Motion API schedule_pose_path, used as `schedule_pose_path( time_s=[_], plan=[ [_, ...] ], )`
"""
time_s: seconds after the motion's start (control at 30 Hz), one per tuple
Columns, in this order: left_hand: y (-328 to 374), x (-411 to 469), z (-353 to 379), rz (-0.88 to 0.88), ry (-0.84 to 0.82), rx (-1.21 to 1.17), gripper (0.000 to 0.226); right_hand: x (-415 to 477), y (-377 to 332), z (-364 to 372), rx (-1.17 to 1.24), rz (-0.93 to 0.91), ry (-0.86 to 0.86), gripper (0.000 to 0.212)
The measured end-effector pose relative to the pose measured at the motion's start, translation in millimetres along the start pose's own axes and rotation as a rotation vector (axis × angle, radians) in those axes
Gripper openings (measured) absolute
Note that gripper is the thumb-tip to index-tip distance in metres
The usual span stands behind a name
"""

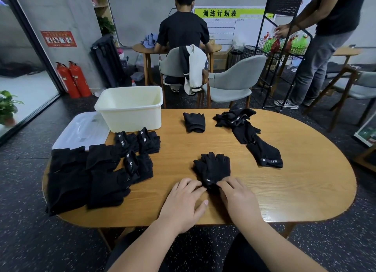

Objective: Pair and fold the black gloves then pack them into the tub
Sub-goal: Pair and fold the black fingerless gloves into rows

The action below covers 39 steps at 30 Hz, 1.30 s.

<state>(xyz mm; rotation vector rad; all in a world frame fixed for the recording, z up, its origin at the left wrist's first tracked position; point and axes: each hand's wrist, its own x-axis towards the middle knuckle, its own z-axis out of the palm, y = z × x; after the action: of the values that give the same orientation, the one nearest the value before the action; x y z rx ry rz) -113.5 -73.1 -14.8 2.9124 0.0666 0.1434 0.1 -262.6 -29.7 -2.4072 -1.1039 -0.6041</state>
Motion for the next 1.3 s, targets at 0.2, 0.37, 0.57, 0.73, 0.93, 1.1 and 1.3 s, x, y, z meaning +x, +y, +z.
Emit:
schedule_pose_path(
  time_s=[0.2,0.37,0.57,0.73,0.93,1.1,1.3],
  plan=[
    [6,-4,-10,-0.069,0.007,-0.111,0.055,4,-5,-6,-0.085,-0.007,-0.077,0.035],
    [6,-2,-7,-0.033,0.007,-0.068,0.063,22,-11,-14,-0.007,0.029,-0.145,0.03],
    [4,3,-3,0.018,-0.025,0.05,0.066,69,-2,-1,0.019,0.201,-0.678,0.054],
    [5,4,-5,0.033,-0.019,0.062,0.066,95,-18,0,-0.15,0.215,-0.618,0.053],
    [4,4,-5,0.04,-0.031,0.06,0.066,99,-12,20,-0.069,0.218,-0.774,0.061],
    [1,6,-6,0.012,-0.041,0.002,0.064,102,-8,31,-0.099,0.191,-0.738,0.065],
    [-3,7,-9,-0.067,-0.012,-0.201,0.055,108,0,44,-0.103,0.223,-0.756,0.067]
  ],
)
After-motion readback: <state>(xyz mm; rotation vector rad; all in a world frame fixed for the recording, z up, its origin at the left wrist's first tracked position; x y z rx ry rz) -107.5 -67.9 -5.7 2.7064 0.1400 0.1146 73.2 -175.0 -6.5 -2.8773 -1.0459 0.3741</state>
